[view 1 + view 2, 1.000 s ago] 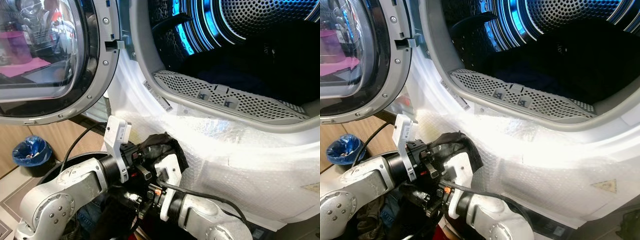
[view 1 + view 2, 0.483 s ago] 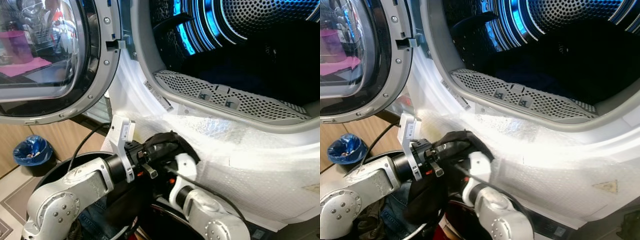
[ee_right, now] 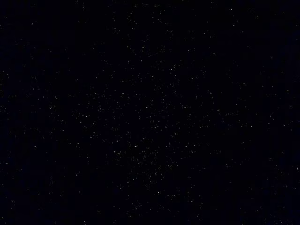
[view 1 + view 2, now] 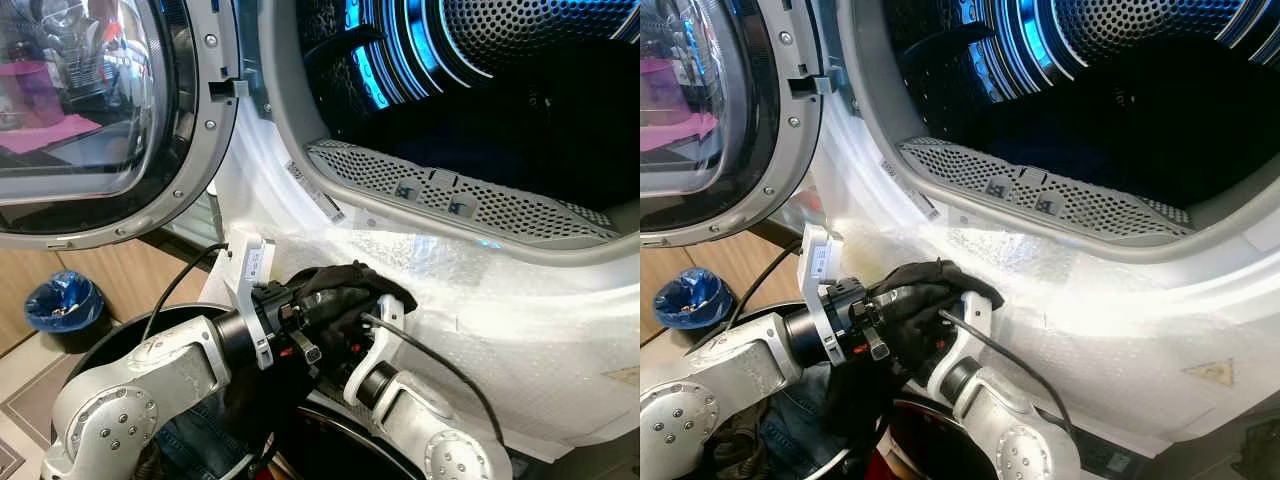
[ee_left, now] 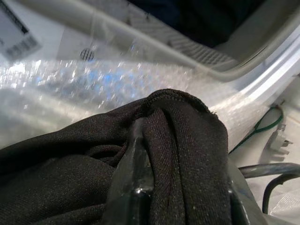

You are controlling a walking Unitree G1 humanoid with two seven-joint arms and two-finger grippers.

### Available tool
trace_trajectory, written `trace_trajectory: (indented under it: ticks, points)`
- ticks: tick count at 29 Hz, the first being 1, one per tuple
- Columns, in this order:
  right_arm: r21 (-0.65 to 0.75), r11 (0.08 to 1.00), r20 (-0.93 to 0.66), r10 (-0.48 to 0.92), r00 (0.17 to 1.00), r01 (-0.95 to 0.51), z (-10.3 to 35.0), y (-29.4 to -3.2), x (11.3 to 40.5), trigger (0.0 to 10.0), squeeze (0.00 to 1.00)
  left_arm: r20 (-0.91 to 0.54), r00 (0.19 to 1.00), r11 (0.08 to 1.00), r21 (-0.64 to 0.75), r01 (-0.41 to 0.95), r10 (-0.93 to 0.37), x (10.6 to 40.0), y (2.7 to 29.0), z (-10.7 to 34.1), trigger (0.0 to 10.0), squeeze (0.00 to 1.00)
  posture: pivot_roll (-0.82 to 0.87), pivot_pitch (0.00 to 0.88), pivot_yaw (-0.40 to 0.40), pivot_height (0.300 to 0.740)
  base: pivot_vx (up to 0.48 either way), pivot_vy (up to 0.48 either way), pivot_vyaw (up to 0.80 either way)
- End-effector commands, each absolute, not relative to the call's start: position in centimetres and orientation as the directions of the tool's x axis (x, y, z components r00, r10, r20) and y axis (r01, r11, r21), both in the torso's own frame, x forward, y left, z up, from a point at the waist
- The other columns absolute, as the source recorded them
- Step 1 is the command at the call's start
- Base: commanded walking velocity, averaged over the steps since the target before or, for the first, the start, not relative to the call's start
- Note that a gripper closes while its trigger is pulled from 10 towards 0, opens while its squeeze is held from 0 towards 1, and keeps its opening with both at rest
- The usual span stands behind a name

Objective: Clothes washing

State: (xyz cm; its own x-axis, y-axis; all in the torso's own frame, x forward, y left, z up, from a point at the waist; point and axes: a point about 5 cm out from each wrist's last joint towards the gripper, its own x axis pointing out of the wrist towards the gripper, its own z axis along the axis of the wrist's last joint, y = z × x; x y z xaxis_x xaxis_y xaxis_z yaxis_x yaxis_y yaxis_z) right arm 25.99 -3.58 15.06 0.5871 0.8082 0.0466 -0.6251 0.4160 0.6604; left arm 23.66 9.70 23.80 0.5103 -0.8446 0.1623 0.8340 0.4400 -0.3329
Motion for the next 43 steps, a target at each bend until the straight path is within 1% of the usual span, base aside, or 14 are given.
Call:
trace_trajectory:
  ticks: [1, 4, 7, 12, 13, 14, 15, 20, 23, 29, 42, 43]
  points:
    - [0.683, 0.191, 0.249, 0.846, 0.472, -0.704, 17.2, -2.3, 24.3, 10.0, 0.00, 0.150, 0.488, 0.420, -0.336, 0.843, -0.860, 23.3, 9.4, 23.7, 0.0, 0.00, 0.05, 0.023, -0.011, 0.740, 0.000, 0.000, 0.00]
    - [0.676, 0.152, 0.270, 0.860, 0.434, -0.721, 17.2, -2.5, 23.9, 10.0, 0.00, 0.149, 0.488, 0.420, -0.338, 0.842, -0.860, 23.2, 9.4, 23.8, 0.0, 0.00, 0.05, 0.024, -0.011, 0.740, 0.000, 0.000, 0.00]
    - [0.668, 0.160, 0.257, 0.867, 0.427, -0.727, 16.9, -2.5, 23.8, 10.0, 0.00, 0.149, 0.487, 0.418, -0.340, 0.842, -0.860, 23.2, 9.4, 23.7, 0.0, 0.00, 0.05, 0.024, -0.007, 0.740, 0.000, 0.000, 0.00]
    - [0.661, 0.200, 0.224, 0.867, 0.444, -0.724, 16.5, -2.1, 24.0, 10.0, 0.00, 0.147, 0.476, 0.407, -0.340, 0.848, -0.867, 23.0, 9.4, 23.8, 0.0, 0.00, 0.06, 0.024, -0.004, 0.740, 0.000, 0.000, 0.00]
    - [0.667, 0.198, 0.233, 0.860, 0.454, -0.718, 16.5, -2.1, 24.0, 0.5, 0.00, 0.147, 0.475, 0.407, -0.339, 0.848, -0.868, 23.0, 9.4, 23.8, 0.0, 0.00, 0.06, 0.022, -0.004, 0.740, 0.000, 0.000, 0.00]
    - [0.667, 0.198, 0.233, 0.860, 0.454, -0.718, 16.5, -2.1, 24.0, 0.5, 0.00, 0.147, 0.475, 0.407, -0.339, 0.848, -0.868, 23.0, 9.4, 23.8, 0.0, 0.00, 0.06, 0.022, -0.004, 0.740, 0.000, 0.000, 0.00]
    - [0.668, 0.194, 0.241, 0.857, 0.455, -0.719, 16.5, -2.1, 24.0, 0.0, 0.00, 0.147, 0.475, 0.407, -0.339, 0.848, -0.867, 23.0, 9.5, 23.8, 0.0, 0.00, 0.06, 0.021, -0.003, 0.740, 0.000, 0.000, 0.00]
    - [0.647, 0.177, 0.242, 0.875, 0.420, -0.742, 16.2, -2.1, 23.5, 0.0, 0.00, 0.152, 0.474, 0.404, -0.342, 0.848, -0.867, 22.9, 9.5, 23.8, 0.0, 0.00, 0.05, 0.000, 0.004, 0.740, 0.000, 0.000, 0.00]
    - [0.624, 0.196, 0.207, 0.892, 0.402, -0.756, 15.2, -2.1, 23.3, 0.0, 0.00, 0.149, 0.464, 0.395, -0.339, 0.854, -0.874, 22.8, 9.5, 23.8, 0.0, 0.00, 0.05, 0.000, 0.004, 0.740, 0.000, 0.000, 0.00]
    - [0.611, 0.213, 0.219, 0.880, 0.421, -0.763, 15.1, -2.5, 24.0, 0.0, 0.00, 0.153, 0.458, 0.389, -0.337, 0.857, -0.876, 22.7, 9.6, 24.0, 0.0, 0.00, 0.06, 0.000, 0.003, 0.740, 0.000, 0.000, 0.00]
    - [0.578, 0.231, 0.227, 0.876, 0.426, -0.783, 14.8, -2.3, 24.3, 0.0, 0.00, 0.173, 0.454, 0.382, -0.332, 0.862, -0.874, 22.6, 9.7, 24.5, 0.0, 0.00, 0.07, 0.000, 0.014, 0.740, 0.000, 0.000, 0.00]
    - [0.578, 0.232, 0.228, 0.874, 0.428, -0.783, 14.7, -2.3, 24.3, 0.0, 0.00, 0.177, 0.456, 0.383, -0.331, 0.862, -0.872, 22.6, 9.7, 24.6, 1.3, 0.00, 0.08, 0.000, 0.014, 0.740, 0.000, 0.000, 0.00]
